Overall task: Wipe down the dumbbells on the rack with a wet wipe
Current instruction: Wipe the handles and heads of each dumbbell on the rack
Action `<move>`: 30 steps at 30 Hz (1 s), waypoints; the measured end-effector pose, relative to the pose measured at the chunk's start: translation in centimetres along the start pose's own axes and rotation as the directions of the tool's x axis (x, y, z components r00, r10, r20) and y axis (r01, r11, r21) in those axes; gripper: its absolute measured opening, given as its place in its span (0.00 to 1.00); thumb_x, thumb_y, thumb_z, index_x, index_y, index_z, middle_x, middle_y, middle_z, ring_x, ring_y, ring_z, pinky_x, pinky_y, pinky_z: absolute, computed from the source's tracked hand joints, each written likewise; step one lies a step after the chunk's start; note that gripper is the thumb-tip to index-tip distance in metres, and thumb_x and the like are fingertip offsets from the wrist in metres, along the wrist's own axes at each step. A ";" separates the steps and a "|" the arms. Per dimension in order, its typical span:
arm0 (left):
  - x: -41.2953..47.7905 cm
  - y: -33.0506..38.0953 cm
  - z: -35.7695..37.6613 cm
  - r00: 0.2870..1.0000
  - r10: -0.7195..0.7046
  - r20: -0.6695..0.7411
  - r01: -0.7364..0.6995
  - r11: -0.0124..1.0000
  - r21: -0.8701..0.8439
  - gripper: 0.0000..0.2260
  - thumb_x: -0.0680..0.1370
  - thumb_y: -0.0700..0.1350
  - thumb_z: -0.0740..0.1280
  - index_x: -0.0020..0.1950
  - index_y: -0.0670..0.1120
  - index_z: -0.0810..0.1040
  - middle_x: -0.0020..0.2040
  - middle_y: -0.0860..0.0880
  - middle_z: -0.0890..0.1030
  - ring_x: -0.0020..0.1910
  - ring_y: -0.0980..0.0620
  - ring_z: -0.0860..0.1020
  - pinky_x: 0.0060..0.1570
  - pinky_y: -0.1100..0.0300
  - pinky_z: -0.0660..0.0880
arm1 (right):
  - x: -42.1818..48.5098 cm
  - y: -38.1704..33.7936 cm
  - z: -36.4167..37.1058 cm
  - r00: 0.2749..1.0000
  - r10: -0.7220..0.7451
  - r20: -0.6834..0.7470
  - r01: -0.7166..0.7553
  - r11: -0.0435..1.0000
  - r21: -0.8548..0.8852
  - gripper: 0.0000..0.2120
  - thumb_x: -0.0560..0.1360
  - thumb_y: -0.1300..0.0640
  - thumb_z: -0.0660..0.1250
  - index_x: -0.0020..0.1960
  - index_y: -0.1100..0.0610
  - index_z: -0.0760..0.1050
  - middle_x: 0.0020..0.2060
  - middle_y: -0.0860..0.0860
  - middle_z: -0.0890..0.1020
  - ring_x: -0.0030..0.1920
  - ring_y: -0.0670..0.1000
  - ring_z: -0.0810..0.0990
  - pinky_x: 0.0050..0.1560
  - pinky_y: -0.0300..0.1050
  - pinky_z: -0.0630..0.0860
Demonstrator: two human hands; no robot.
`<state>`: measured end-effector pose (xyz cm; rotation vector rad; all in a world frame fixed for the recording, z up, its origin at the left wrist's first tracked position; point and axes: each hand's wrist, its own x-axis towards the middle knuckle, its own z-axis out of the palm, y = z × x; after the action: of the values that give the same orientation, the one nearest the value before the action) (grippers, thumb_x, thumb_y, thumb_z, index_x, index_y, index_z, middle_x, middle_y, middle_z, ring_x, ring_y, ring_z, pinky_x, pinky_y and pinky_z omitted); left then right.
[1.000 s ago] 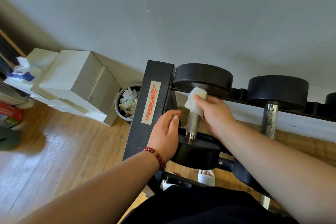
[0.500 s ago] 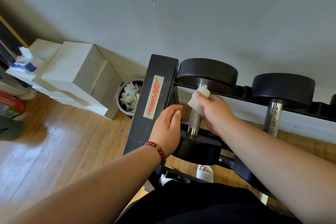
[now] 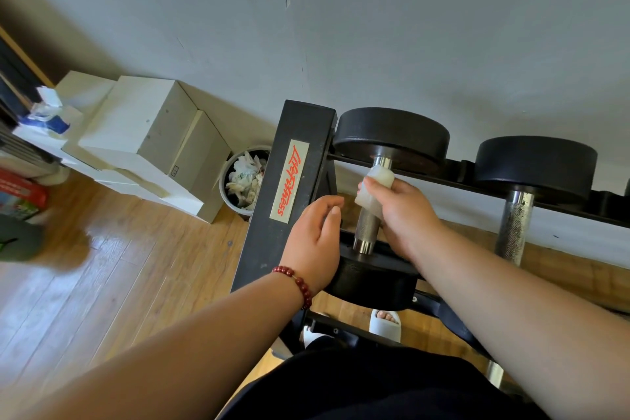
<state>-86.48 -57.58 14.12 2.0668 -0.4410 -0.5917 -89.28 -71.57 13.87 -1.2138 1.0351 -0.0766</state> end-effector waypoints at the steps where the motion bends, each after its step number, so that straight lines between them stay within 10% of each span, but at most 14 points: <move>1: 0.0 0.0 0.0 1.000 0.002 0.004 -0.002 1.000 0.004 0.11 0.84 0.46 0.54 0.60 0.55 0.73 0.56 0.58 0.75 0.52 0.74 0.69 0.47 0.84 0.61 | -0.2 0.1 -0.1 1.000 0.020 0.019 -0.020 1.000 -0.006 0.13 0.76 0.51 0.70 0.58 0.55 0.78 0.52 0.53 0.82 0.55 0.55 0.79 0.61 0.56 0.75; 6: 0.0 0.0 0.0 1.000 0.000 0.010 0.000 1.000 -0.001 0.11 0.84 0.46 0.53 0.60 0.56 0.73 0.58 0.58 0.76 0.53 0.72 0.69 0.48 0.82 0.62 | 0.9 -2.3 -0.3 0.999 0.032 -0.009 -0.030 0.981 0.193 0.08 0.76 0.56 0.71 0.53 0.59 0.78 0.52 0.57 0.82 0.52 0.56 0.81 0.46 0.48 0.77; 12: 0.0 0.1 -0.1 1.000 0.011 0.012 -0.011 1.000 -0.003 0.10 0.84 0.46 0.54 0.58 0.57 0.72 0.57 0.59 0.76 0.53 0.73 0.69 0.48 0.82 0.62 | -0.5 -0.8 -0.4 0.997 0.070 0.040 -0.072 0.996 0.049 0.07 0.76 0.56 0.70 0.53 0.55 0.78 0.50 0.54 0.82 0.53 0.55 0.80 0.56 0.53 0.76; 22: 0.1 0.0 0.0 1.000 0.016 0.001 -0.016 1.000 -0.012 0.10 0.83 0.46 0.54 0.57 0.57 0.73 0.55 0.60 0.76 0.52 0.76 0.69 0.47 0.83 0.62 | -0.3 -1.4 -0.4 0.999 0.045 0.031 -0.045 0.999 0.014 0.08 0.75 0.60 0.71 0.47 0.51 0.74 0.47 0.51 0.79 0.47 0.51 0.78 0.40 0.45 0.73; 30: 0.1 -0.1 0.1 1.000 -0.001 0.008 0.001 1.000 -0.017 0.10 0.83 0.47 0.54 0.58 0.58 0.73 0.56 0.59 0.76 0.52 0.73 0.70 0.47 0.81 0.64 | -0.1 -1.8 -0.3 0.993 0.110 0.040 -0.113 0.991 0.073 0.15 0.73 0.60 0.73 0.58 0.56 0.74 0.49 0.54 0.80 0.51 0.55 0.79 0.52 0.54 0.77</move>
<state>-86.45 -57.60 13.97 2.0489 -0.4383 -0.6021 -88.71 -72.47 15.36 -1.0835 1.0578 -0.0072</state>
